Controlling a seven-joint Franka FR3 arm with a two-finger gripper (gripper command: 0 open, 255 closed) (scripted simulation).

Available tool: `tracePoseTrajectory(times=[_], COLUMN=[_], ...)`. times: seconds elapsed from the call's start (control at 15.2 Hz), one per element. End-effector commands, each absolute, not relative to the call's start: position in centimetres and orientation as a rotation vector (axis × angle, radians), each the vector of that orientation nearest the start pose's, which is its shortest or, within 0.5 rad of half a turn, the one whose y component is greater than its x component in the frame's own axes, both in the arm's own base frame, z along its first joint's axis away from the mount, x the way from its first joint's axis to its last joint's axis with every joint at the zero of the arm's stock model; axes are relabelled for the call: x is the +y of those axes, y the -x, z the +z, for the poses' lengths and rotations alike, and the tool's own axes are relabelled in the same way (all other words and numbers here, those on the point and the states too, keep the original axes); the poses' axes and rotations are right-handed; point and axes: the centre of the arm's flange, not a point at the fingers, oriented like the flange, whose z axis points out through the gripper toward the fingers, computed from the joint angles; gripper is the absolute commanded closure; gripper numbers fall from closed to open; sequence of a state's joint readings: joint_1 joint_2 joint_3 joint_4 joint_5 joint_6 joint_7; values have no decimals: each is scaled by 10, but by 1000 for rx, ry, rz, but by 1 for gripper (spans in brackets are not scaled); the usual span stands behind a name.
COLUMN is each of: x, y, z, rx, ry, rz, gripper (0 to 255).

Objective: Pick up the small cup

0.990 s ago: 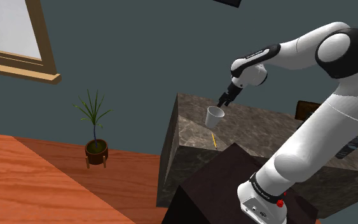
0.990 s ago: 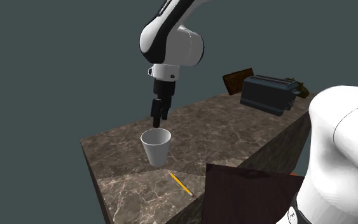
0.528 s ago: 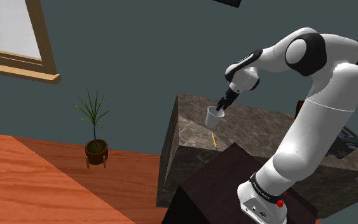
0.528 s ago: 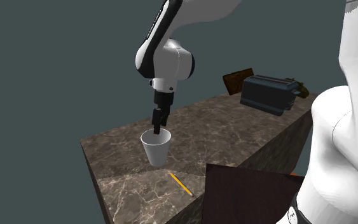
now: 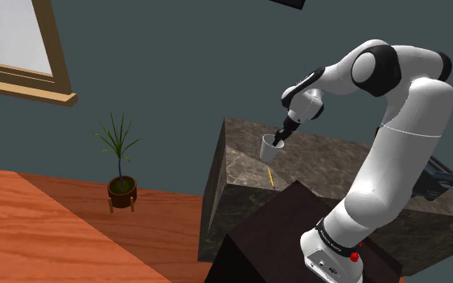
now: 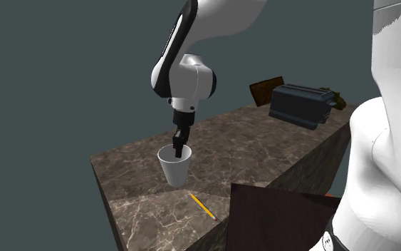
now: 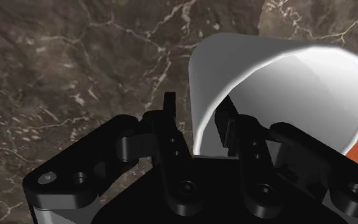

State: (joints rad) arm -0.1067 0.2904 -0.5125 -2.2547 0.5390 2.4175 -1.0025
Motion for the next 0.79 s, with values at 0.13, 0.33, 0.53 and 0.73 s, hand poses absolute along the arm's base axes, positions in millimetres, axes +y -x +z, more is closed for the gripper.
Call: tracePoseTrajectory(times=[0.13,0.33,0.53,0.73], x=[-309,-309,-309,-309], y=[-433,-433,-433,-433], z=[243,243,248,264], rx=[35,35,35,35], ry=[2957,2957,2957,2957], rz=[-150,-150,-150,-150], gripper=[255,255,255,255])
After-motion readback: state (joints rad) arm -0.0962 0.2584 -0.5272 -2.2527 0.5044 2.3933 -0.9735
